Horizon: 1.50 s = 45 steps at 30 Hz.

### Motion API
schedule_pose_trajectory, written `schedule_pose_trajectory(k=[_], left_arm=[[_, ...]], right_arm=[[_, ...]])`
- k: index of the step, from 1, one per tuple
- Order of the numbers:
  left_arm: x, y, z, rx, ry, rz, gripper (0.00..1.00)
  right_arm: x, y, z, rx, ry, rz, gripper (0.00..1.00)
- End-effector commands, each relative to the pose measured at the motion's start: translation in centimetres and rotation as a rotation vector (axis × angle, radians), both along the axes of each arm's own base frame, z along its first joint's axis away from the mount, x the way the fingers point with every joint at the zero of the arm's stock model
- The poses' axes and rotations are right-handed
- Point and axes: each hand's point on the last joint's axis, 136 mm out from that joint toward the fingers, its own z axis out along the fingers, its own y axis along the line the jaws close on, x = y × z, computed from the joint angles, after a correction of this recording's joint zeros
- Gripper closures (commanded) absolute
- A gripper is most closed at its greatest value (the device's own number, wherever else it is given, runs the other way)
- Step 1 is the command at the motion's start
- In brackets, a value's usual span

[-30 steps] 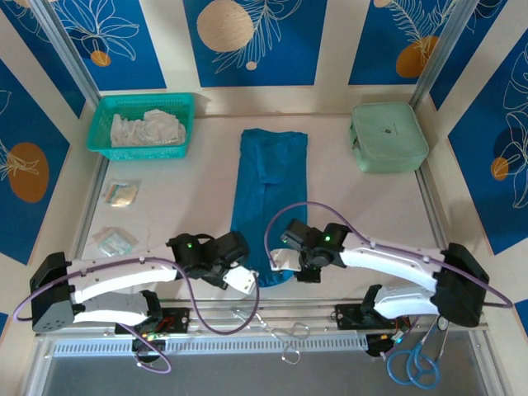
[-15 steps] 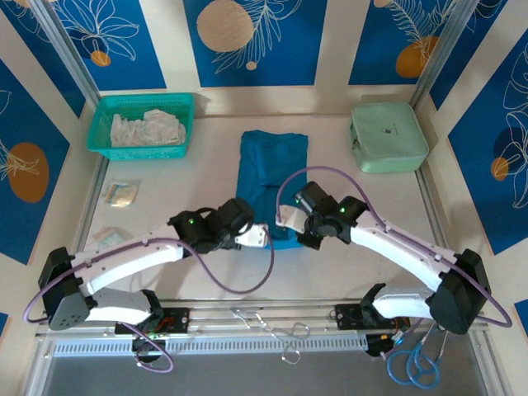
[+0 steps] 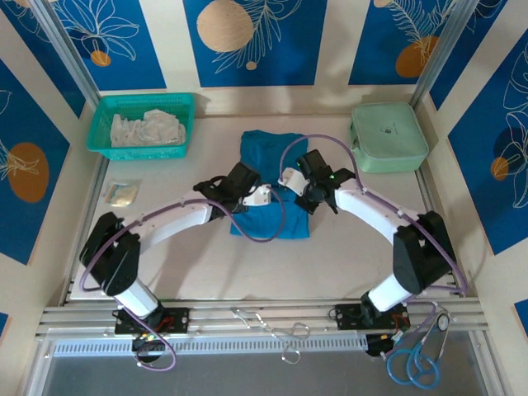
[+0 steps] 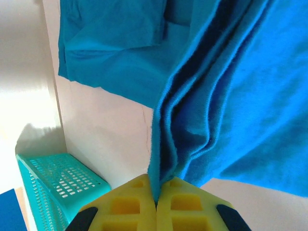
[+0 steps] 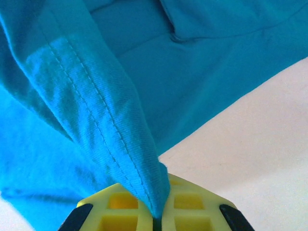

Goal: Fold and stack the t-shirts

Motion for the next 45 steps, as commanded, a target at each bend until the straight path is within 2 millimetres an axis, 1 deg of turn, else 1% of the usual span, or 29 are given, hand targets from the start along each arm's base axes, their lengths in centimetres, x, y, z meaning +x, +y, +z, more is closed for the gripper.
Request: schedule_pose_trajectory(k=[1,5,11,15,16,17,18,19,21,22,23,27,29,33,36,38,39,40,41,43,45], left_arm=[[3.0,-0.5,1.0,-0.02,-0.087,0.036,1.0],[4.3,-1.0,-0.5,-0.017,-0.079,0.045,1.0],[5.8,-0.2,-2.8,0.006,-0.069,0.092,1.0],[6.5,0.0,-4.0,-0.008,-0.061,0.119,1.0],[6.6,0.1,-4.2,-0.008,-0.062,0.126,1.0],[6.8,0.1,-4.4,-0.009,-0.063,0.132,0.97],[7.1,0.2,-4.3,-0.01,-0.072,0.143,0.84],[7.4,0.2,-4.1,-0.016,-0.089,0.152,0.73],[8.0,0.3,-3.4,-0.036,-0.122,0.171,0.6],[8.4,0.2,-2.6,-0.055,-0.147,0.184,0.56],[8.7,0.3,-2.1,-0.069,-0.168,0.195,0.53],[10.4,1.0,0.7,-0.126,-0.26,0.265,0.48],[11.0,1.8,2.0,-0.144,-0.317,0.312,0.47],[11.4,3.6,4.8,-0.184,-0.424,0.403,0.44],[10.3,4.1,6.7,-0.271,-0.449,0.399,0.42],[8.8,3.7,7.6,-0.337,-0.421,0.338,0.42],[7.7,3.3,8.0,-0.369,-0.398,0.285,0.42],[6.3,2.9,8.3,-0.396,-0.368,0.217,0.42],[5.0,2.4,8.0,-0.406,-0.331,0.148,0.42],[1.1,1.5,7.8,-0.408,-0.243,-0.042,0.42],[-3.0,1.1,6.9,-0.378,-0.143,-0.214,0.42]], right_arm=[[2.8,0.2,0.3,0.019,-0.052,-0.06,1.0],[4.1,0.0,-1.1,0.02,-0.049,-0.103,1.0],[5.5,0.0,-2.8,0.029,-0.03,-0.147,1.0],[6.4,-0.3,-4.0,0.025,-0.012,-0.198,1.0],[6.7,-0.4,-4.2,0.025,-0.012,-0.216,0.96],[6.9,-0.4,-4.3,0.026,-0.011,-0.23,0.9],[7.2,-0.5,-4.4,0.029,-0.013,-0.243,0.82],[7.5,-0.6,-4.3,0.032,-0.026,-0.256,0.74],[8.1,-0.7,-3.8,0.046,-0.052,-0.277,0.6],[8.5,-0.9,-3.3,0.056,-0.07,-0.291,0.56],[8.8,-1.0,-2.8,0.066,-0.084,-0.304,0.54],[9.8,-2.1,-0.5,0.108,-0.129,-0.375,0.51],[10.0,-2.6,0.7,0.133,-0.153,-0.402,0.51],[9.6,-3.1,2.9,0.187,-0.205,-0.429,0.51],[8.4,-2.8,4.1,0.217,-0.21,-0.375,0.51],[7.1,-2.7,4.7,0.214,-0.206,-0.307,0.51],[6.1,-2.4,5.0,0.209,-0.189,-0.252,0.51],[4.9,-2.1,5.1,0.198,-0.175,-0.181,0.51],[3.9,-1.9,5.1,0.186,-0.165,-0.119,0.51],[0.8,-1.3,4.8,0.151,-0.126,0.048,0.49],[-2.2,-0.9,4.4,0.112,-0.094,0.203,0.44]])
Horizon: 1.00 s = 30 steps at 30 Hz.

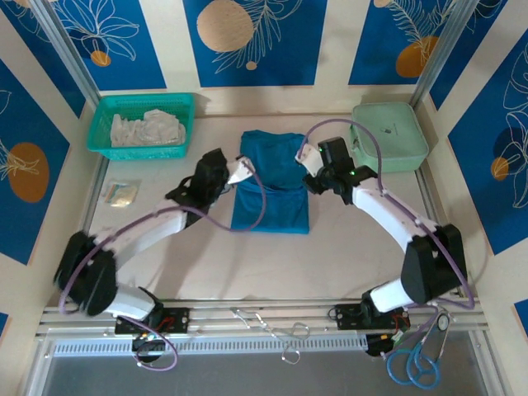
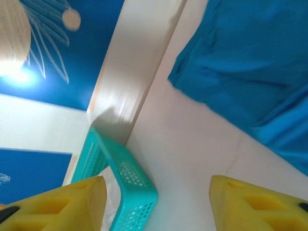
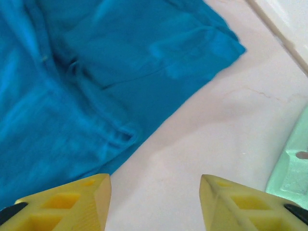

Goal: Fold and stack the t-shirts

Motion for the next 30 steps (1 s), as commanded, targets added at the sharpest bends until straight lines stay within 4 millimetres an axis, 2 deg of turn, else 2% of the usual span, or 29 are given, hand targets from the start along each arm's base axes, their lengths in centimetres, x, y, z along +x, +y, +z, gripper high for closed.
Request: schedule_pose_trajectory(k=[1,3,6,10,14,25,30], left_arm=[[-7.2,-2.2,-2.5,0.071,0.155,-0.395,0.42],[-10.4,-1.7,-3.4,0.115,0.219,-0.5,0.41],[-13.2,-0.7,-5.5,0.196,0.329,-0.566,0.41],[-14.8,-0.3,-9.5,0.368,0.373,-0.615,0.41],[-14.6,-0.9,-12.0,0.418,0.417,-0.626,0.42],[-12.6,-2.6,-15.0,0.445,0.465,-0.628,0.48],[-11.2,-3.4,-15.7,0.442,0.462,-0.621,0.48]], right_arm=[[-6.8,1.7,-1.8,-0.1,0.097,0.368,0.41],[-9.7,2.1,-2.6,-0.155,0.121,0.506,0.37],[-12.0,2.5,-3.6,-0.197,0.181,0.592,0.34],[-13.7,2.5,-6.0,-0.259,0.314,0.648,0.32],[-12.9,2.9,-8.0,-0.274,0.348,0.655,0.27],[-11.0,3.0,-11.6,-0.304,0.427,0.649,0.21],[-10.4,3.1,-12.1,-0.306,0.43,0.64,0.21]])
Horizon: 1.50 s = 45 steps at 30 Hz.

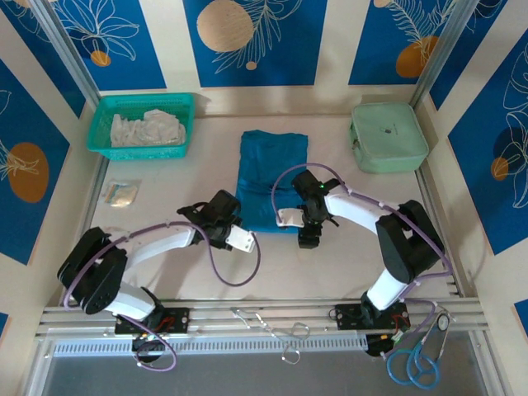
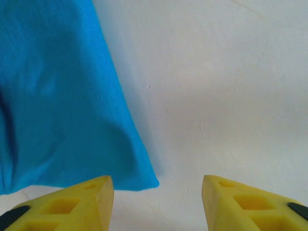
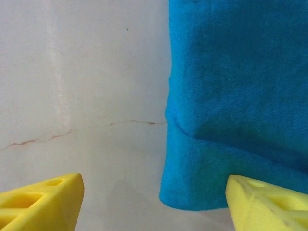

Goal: Fold and stack the t-shirts

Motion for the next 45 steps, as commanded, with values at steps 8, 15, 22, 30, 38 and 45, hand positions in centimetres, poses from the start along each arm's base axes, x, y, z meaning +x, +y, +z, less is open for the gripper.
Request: schedule_pose_trajectory(k=[8,15,22,30,38,45], left_arm=[[2.5,-0.7,-0.8,0.011,0.012,0.005,0.45],[3.2,0.3,-2.6,0.061,0.069,0.031,0.39],[5.2,0.3,-3.4,0.072,0.081,0.073,0.35],[5.6,0.0,-5.4,0.109,0.13,0.078,0.39],[6.5,0.0,-6.5,0.126,0.125,0.123,0.72],[6.2,0.1,-3.8,0.086,0.084,0.128,1.0]], right_arm=[[1.2,0.6,-0.5,0.01,0.005,0.015,0.23],[1.6,0.7,-1.8,-0.005,0.062,-0.002,0.28],[1.5,0.6,-2.8,-0.018,0.099,-0.007,0.33],[1.1,0.6,-4.0,-0.042,0.145,-0.012,0.4],[0.7,0.4,-4.4,-0.054,0.178,-0.018,0.75],[-0.4,0.7,-3.5,-0.044,0.223,-0.015,1.0]])
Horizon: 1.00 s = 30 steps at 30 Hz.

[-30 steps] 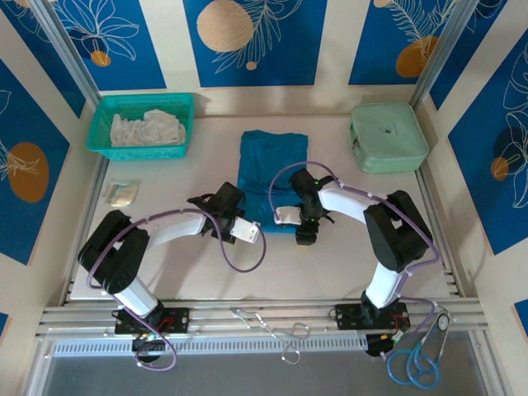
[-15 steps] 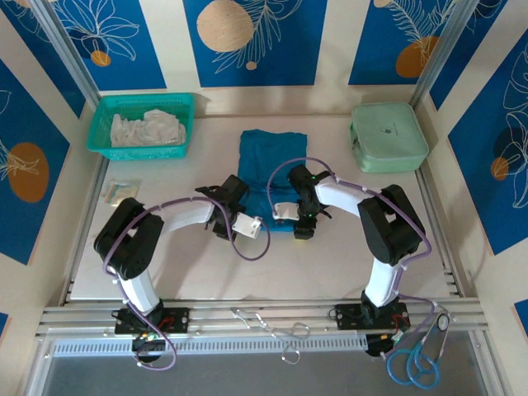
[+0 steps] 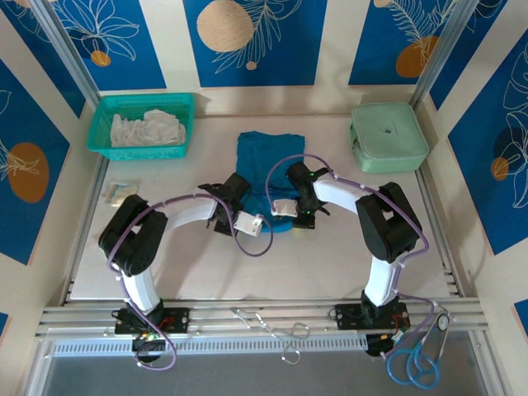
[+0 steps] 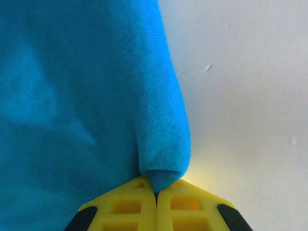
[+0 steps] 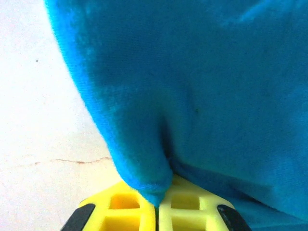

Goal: Fold and stack the t-shirts

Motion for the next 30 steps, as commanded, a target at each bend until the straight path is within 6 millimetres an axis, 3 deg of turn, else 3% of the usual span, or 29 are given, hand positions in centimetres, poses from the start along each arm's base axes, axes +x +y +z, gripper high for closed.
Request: schedule_pose_trajectory(k=[1,9,21,30], left_arm=[[1.5,0.1,0.6,-0.027,-0.083,0.018,1.0],[-0.7,0.3,7.1,-0.127,-0.171,-0.015,1.0],[-5.7,1.5,11.6,-0.18,-0.222,-0.013,1.0],[-7.3,1.4,14.4,-0.197,-0.303,-0.012,1.0]], right_arm=[[-3.7,-0.7,-1.3,-0.028,0.157,0.005,1.0],[-4.3,0.0,2.3,0.053,0.097,-0.004,1.0],[-7.5,-0.4,8.1,0.11,-0.027,-0.018,1.0],[-8.8,-0.7,12.6,0.152,-0.165,0.032,1.0]])
